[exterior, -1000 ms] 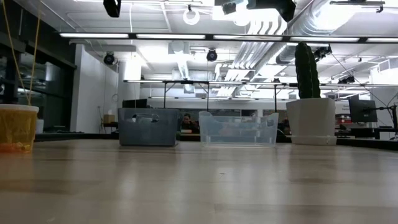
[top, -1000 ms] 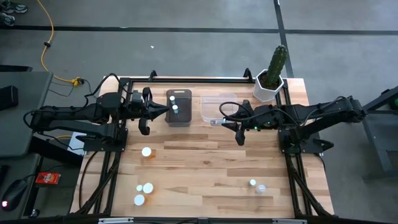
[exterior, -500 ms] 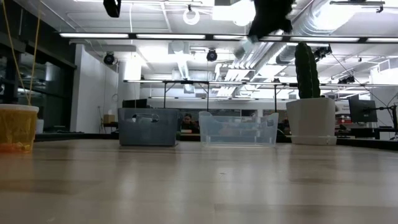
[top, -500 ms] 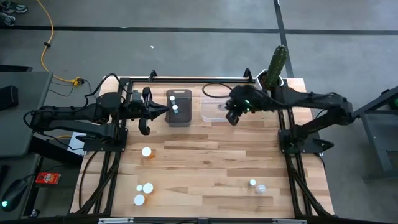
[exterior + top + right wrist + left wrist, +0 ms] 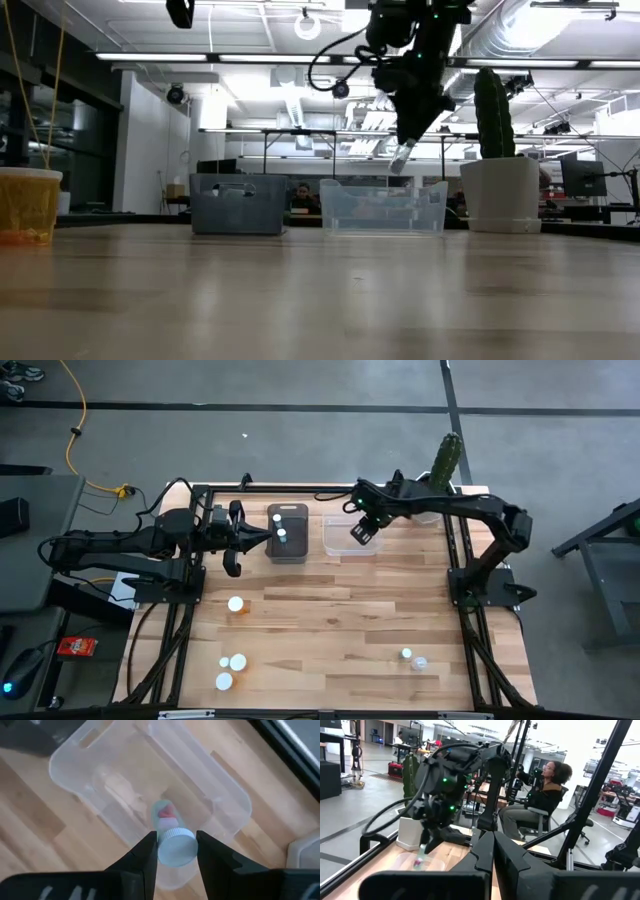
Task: Pick and place medicine bottles into bin by pill shape (circle, oval)
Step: Put the blue capsule bottle into the transparent bin
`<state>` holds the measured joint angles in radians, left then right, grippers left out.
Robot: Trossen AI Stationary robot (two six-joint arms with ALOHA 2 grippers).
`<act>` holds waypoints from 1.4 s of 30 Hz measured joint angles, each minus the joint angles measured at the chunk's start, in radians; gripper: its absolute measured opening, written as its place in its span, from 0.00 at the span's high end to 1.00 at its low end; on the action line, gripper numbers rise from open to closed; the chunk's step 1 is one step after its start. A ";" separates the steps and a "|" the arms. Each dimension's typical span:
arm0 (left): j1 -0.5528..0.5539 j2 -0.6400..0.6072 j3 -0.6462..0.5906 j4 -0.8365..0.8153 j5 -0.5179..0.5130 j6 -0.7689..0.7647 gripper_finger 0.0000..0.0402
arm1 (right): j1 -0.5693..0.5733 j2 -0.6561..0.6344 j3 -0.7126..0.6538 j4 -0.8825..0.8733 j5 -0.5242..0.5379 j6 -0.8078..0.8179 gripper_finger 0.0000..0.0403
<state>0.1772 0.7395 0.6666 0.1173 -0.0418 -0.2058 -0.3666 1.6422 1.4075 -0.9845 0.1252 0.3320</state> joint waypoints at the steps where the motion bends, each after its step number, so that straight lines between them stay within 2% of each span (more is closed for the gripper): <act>1: 0.000 0.000 0.000 0.000 0.000 0.000 1.00 | -0.002 0.000 0.000 0.013 -0.001 -0.001 0.74; 15: 0.000 0.000 0.000 0.000 0.000 0.000 1.00 | -0.006 -0.015 0.001 0.020 0.008 0.025 0.74; 19: 0.000 0.000 0.000 0.000 0.000 0.000 1.00 | -0.052 0.019 0.001 -0.005 0.058 0.022 0.74; 24: 0.000 0.000 0.000 0.000 0.000 -0.001 1.00 | -0.104 0.075 0.001 0.006 0.013 0.026 0.71; 32: -0.001 0.000 0.000 0.000 0.001 -0.003 1.00 | -0.117 0.158 0.000 -0.032 -0.007 0.007 0.69; 42: -0.001 0.000 0.000 0.000 0.001 -0.003 1.00 | -0.118 0.179 0.000 -0.044 -0.006 0.007 0.69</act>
<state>0.1764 0.7391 0.6666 0.1173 -0.0410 -0.2089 -0.4847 1.8210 1.4071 -1.0280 0.1192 0.3389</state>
